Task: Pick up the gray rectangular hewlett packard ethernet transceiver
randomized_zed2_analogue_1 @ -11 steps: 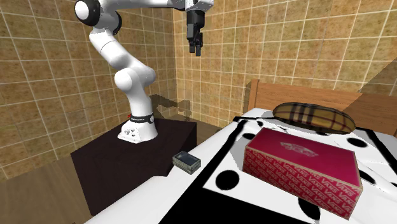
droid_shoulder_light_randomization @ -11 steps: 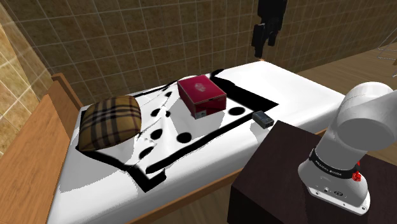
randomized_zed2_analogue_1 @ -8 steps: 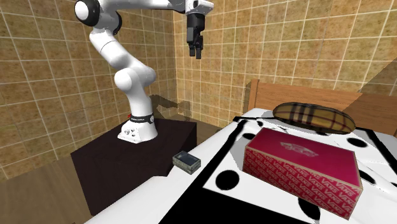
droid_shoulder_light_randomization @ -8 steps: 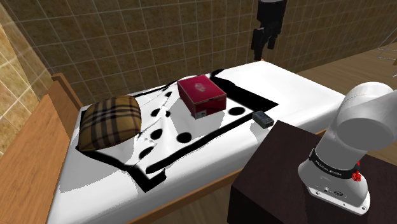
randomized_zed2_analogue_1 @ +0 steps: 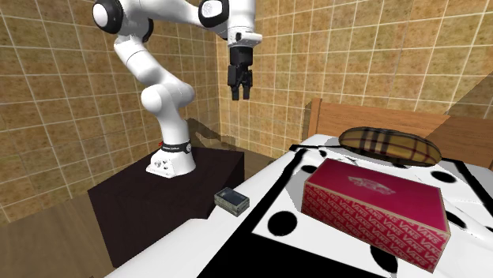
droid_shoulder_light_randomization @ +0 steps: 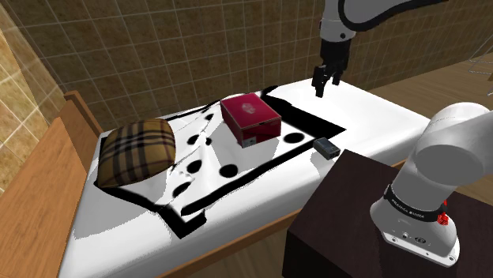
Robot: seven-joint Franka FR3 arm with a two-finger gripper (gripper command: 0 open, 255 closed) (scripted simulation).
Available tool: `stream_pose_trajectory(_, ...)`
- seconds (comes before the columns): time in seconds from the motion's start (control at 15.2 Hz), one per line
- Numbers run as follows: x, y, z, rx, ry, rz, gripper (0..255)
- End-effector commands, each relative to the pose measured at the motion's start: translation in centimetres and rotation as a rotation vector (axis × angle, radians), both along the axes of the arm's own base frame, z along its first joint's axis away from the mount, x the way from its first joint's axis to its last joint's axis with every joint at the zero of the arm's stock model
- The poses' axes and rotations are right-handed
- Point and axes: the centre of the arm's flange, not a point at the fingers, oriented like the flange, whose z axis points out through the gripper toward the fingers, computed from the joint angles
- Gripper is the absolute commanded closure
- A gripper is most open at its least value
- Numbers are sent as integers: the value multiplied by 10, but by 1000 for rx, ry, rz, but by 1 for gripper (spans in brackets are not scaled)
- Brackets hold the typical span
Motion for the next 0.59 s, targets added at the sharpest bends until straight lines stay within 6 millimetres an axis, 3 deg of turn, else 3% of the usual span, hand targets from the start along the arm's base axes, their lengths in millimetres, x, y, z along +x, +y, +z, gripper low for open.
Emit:
stream_pose_trajectory(0.0,3,-10,-24,8,-4,-24,0)
stream_pose_trajectory(0.53,7,-60,-119,39,-13,-123,0)
